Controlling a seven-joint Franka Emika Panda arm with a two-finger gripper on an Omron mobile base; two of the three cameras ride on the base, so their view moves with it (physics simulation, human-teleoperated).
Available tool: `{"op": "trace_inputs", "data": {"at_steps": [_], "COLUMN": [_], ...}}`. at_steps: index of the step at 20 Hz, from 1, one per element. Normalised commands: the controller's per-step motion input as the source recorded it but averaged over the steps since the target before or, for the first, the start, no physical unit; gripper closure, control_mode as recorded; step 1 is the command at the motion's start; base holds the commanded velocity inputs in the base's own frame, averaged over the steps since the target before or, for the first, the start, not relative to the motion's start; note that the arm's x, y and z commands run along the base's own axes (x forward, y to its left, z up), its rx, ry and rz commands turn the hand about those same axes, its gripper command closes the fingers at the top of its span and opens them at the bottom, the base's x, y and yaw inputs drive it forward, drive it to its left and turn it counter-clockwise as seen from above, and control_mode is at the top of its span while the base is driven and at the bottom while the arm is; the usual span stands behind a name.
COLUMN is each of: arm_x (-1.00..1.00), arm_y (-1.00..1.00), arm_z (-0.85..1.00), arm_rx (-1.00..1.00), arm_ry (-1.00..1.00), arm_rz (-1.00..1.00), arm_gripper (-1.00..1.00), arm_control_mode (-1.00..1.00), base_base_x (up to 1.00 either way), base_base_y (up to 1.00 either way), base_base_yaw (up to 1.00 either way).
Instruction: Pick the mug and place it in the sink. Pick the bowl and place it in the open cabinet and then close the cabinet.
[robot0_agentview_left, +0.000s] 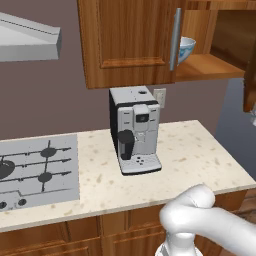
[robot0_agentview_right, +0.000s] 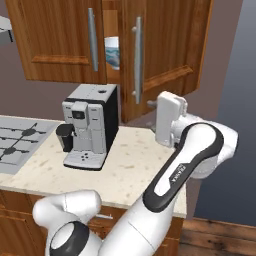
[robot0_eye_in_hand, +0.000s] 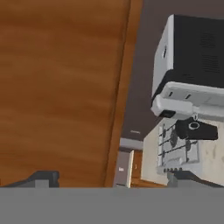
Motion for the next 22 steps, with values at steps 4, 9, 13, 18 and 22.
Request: {"op": "trace_inputs", "data": {"at_steps": [4, 9, 13, 18, 22], "arm_x": [0.00, 0.30, 0.46, 0.65, 0.91], "arm_y": [0.93, 0.43, -0.03, -0.13, -0.28], "arm_z": [0.00, 0.21, 0.68, 0.82, 0.46], "arm_rx": [0.03, 0.05, 0.19, 0.23, 0.25], "arm_ry": [-0.20, -0.02, 0.21, 0.34, 0.39], "arm_rz": [-0.59, -0.59, -0.44, -0.32, -0.21], "arm_gripper": [-1.00, -1.00, -1.00, -1.00, -1.00], "arm_control_mode": [-1.00, -1.00, -1.00, -1.00, -1.00], "base_base_x": [0.00, 0.00, 0.00, 0.00, 0.00], "base_base_y": [0.00, 0.00, 0.00, 0.00, 0.00], "base_base_yaw": [0.00, 0.00, 0.00, 0.00, 0.00]}}
